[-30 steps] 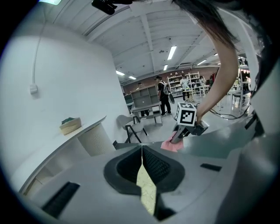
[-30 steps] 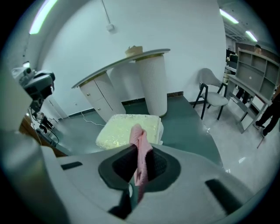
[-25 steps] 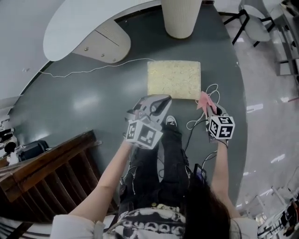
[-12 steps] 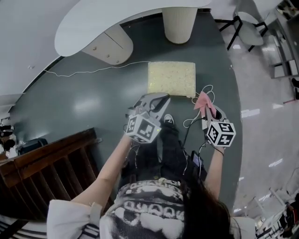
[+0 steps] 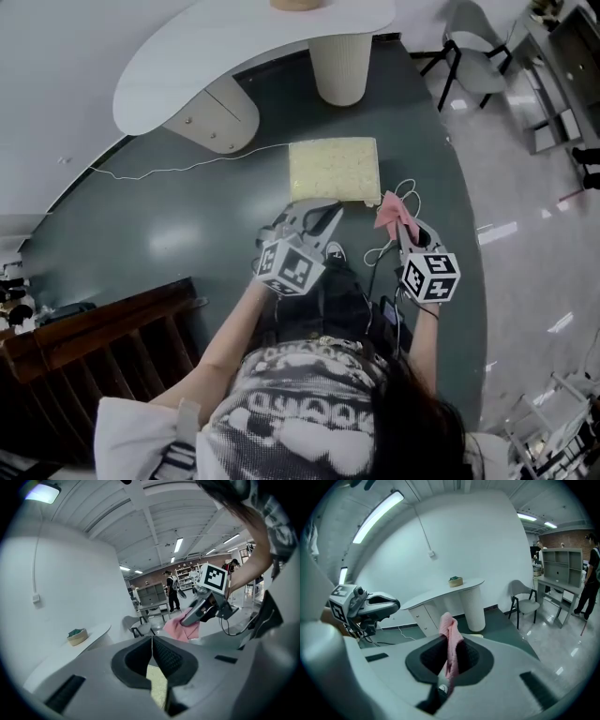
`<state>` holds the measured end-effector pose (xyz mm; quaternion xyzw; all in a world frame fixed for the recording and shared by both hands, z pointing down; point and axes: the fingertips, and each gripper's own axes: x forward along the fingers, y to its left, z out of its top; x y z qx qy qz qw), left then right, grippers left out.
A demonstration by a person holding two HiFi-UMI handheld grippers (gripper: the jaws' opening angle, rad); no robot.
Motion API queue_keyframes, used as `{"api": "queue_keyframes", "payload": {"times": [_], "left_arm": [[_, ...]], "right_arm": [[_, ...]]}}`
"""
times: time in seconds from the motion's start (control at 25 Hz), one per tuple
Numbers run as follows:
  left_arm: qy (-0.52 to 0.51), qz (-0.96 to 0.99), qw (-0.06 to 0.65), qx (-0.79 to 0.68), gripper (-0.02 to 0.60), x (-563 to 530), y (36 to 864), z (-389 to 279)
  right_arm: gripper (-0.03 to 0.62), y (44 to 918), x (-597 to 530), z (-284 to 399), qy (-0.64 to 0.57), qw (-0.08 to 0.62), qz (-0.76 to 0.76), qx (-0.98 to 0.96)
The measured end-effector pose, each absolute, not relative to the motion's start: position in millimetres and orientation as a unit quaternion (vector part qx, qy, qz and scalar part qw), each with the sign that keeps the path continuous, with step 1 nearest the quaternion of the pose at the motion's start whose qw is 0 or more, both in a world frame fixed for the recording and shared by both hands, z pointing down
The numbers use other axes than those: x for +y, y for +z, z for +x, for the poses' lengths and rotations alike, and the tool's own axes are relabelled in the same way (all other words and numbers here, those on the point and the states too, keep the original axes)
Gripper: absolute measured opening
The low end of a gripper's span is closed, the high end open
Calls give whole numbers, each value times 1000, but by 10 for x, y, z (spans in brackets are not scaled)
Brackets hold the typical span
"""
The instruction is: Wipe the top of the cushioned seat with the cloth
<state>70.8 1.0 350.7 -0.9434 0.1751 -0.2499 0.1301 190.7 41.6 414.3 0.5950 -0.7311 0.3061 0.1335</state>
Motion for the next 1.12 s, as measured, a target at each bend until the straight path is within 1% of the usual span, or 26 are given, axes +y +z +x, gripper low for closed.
{"api": "queue_keyframes", "payload": {"times": [0.28,0.52,0.72,1.12], "left_arm": [[-247,-946,131,163,6,125,3394,544],[-248,-947,134,156,6,179,3371,176],[-244,-949,135,144,6,308,3351,-203],[-225,-956,155,103,6,841,3352,-774]], "right_arm": [[11,3988,448,1616,294,137,587,-742],[11,3816,467,1264,280,140,588,-746],[11,3756,612,834,277,135,596,-741],[11,3691,1242,90,265,123,628,-722]]}}
